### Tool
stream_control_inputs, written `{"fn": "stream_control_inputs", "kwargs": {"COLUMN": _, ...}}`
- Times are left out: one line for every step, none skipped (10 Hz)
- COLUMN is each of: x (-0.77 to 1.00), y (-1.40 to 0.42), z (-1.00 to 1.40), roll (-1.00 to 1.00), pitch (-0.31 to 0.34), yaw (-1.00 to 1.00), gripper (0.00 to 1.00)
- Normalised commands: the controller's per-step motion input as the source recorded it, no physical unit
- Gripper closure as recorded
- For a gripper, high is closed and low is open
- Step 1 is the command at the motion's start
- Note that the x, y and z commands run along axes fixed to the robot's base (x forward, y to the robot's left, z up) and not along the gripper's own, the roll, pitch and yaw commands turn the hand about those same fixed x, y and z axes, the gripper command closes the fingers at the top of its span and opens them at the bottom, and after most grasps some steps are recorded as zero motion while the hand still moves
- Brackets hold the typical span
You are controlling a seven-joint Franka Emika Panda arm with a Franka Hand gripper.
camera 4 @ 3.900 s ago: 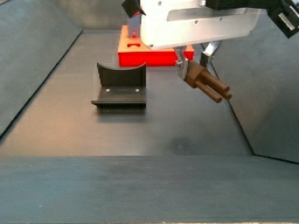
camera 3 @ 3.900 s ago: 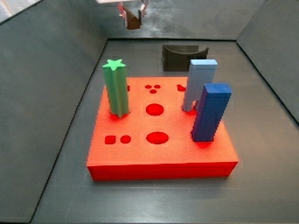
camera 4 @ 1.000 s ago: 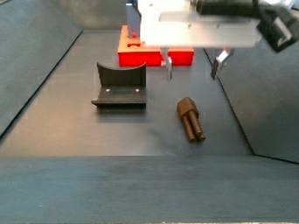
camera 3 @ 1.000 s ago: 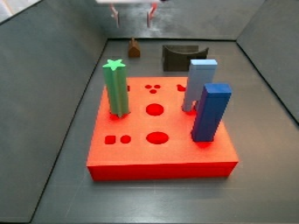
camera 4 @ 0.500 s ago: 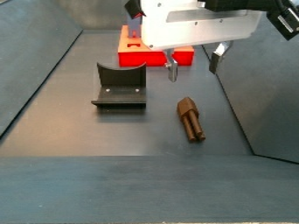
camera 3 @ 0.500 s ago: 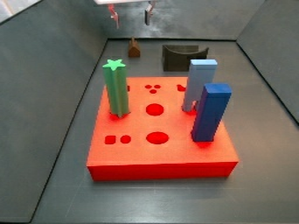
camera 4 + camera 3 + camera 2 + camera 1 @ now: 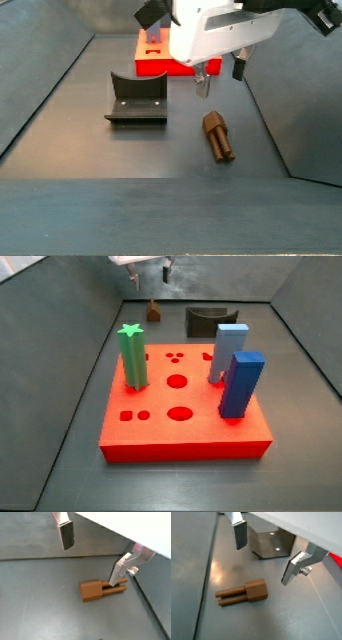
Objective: Pick up the 3 prong object. Move up. Rotate the 3 prong object. Place the 3 prong object on the fixture. Regrasp the 3 prong object. Move to above the board. Insert the 3 prong object.
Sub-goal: Rotate the 3 prong object.
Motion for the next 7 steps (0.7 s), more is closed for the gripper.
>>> {"fn": "stream_control_inputs", "kwargs": {"x": 0.03, "y": 0.00, "z": -0.03, "roll": 0.00, "pitch": -0.005, "yaw": 1.00, "gripper": 0.00}}
{"fn": "stream_control_inputs", "kwargs": {"x": 0.04, "y": 0.00, "z": -0.03, "roll": 0.00, "pitch": -0.005, "yaw": 1.00, "gripper": 0.00}}
{"fn": "stream_control_inputs", "kwargs": {"x": 0.04, "y": 0.00, "z": -0.03, "roll": 0.00, "pitch": -0.006, "yaw": 1.00, "gripper": 0.00}}
{"fn": "stream_control_inputs", "kwargs": {"x": 0.04, "y": 0.00, "z": -0.03, "roll": 0.00, "pitch": -0.006, "yaw": 1.00, "gripper": 0.00}}
{"fn": "stream_control_inputs", "kwargs": {"x": 0.04, "y": 0.00, "z": -0.03, "roll": 0.00, "pitch": -0.006, "yaw": 1.00, "gripper": 0.00}}
{"fn": "stream_control_inputs", "kwargs": {"x": 0.04, "y": 0.00, "z": -0.03, "roll": 0.00, "pitch": -0.006, "yaw": 1.00, "gripper": 0.00}}
{"fn": "stream_control_inputs", "kwargs": {"x": 0.04, "y": 0.00, "z": -0.03, "roll": 0.00, "pitch": -0.006, "yaw": 1.00, "gripper": 0.00}}
